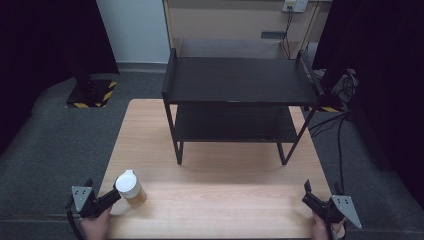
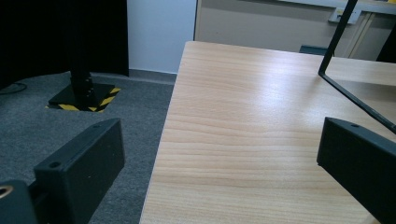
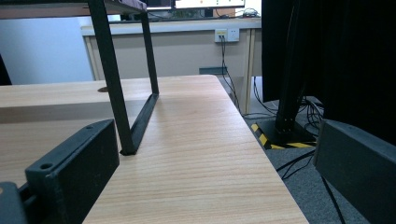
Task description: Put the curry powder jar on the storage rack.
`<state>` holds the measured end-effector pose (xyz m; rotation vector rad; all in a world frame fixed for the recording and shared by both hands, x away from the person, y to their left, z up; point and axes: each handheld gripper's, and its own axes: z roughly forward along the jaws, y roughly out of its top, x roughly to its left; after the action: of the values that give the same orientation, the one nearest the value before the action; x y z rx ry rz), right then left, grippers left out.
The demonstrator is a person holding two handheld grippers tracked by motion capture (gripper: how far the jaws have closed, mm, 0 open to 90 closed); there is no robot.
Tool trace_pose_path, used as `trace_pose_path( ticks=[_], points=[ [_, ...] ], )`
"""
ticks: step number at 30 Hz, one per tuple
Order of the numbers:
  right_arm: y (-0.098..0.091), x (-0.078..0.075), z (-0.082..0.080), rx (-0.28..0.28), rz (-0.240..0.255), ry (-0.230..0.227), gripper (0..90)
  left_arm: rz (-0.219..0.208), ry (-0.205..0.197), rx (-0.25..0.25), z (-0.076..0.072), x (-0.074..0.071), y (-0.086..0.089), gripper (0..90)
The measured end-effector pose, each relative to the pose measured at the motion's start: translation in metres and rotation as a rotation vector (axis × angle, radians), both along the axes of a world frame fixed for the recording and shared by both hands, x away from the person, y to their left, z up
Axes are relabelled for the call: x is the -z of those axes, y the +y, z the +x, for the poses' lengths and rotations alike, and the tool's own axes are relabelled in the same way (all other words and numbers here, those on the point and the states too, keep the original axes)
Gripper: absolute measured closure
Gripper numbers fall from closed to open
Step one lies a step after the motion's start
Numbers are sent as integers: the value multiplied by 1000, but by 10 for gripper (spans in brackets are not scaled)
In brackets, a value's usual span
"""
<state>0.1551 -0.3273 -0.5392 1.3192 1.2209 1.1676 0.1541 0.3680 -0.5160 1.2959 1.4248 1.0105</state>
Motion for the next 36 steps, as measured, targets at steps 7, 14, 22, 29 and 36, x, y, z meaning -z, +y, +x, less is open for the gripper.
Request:
trace_pose_path(
  ticks=[7,14,22,29,36],
  points=[
    [0,0,0,0,2,0,6,-13,0,-4,0,0,1,0],
    [-1,-1,1,-4,3,5,6,-58,6,-25,-9,-2,9,1],
    [-2,1,-1,1,17,-10,6,14,-9,27,-60,-4,18,7],
    [-1,0,0,-2,5,-3,6,18,-81,86,-91,-7,7,9],
    [-1,-1,1,-2,5,6,6,0,-111,147,-102,-12,-14,7]
  ],
)
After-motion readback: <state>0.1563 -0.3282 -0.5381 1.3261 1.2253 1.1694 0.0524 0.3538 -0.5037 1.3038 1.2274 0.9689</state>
